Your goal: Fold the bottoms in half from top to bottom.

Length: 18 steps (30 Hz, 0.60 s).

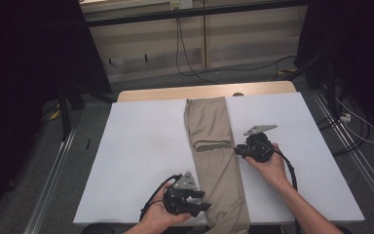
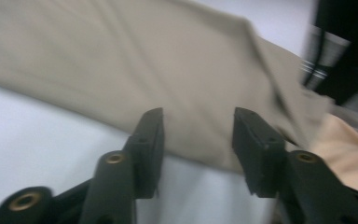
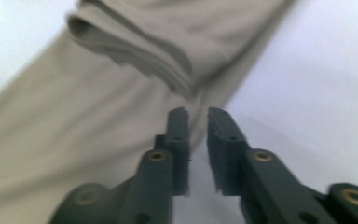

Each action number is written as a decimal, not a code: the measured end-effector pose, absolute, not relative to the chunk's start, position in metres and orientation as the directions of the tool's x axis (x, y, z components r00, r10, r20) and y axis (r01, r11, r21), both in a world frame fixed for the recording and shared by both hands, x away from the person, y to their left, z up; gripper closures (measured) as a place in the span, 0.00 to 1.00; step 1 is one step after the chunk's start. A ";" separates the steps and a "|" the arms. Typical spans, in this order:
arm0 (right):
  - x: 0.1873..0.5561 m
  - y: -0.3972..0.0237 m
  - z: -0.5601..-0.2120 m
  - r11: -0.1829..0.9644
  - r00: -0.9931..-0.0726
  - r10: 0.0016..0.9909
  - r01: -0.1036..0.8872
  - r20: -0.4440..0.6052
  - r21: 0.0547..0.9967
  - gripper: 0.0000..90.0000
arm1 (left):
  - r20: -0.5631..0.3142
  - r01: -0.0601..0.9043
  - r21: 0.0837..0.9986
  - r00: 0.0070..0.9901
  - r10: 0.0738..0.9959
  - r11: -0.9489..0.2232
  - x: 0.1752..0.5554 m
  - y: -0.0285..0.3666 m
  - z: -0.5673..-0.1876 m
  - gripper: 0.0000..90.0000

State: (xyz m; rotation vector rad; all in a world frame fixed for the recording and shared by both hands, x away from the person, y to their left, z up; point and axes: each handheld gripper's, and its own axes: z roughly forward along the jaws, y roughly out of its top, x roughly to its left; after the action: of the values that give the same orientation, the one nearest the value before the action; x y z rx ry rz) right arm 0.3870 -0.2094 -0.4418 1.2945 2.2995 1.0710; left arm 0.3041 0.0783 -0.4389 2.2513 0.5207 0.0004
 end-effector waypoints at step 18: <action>0.430 -0.185 -0.427 0.368 -0.657 0.750 0.503 0.070 0.782 0.62 | -0.062 0.408 0.765 0.817 0.573 -0.499 0.435 0.078 -0.435 0.36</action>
State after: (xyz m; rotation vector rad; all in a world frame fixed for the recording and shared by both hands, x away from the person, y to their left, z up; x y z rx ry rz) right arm 0.4302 -0.1849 -0.4274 1.1062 2.3339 1.1756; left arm 0.4349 0.0777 -0.4345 2.1638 0.7183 0.2525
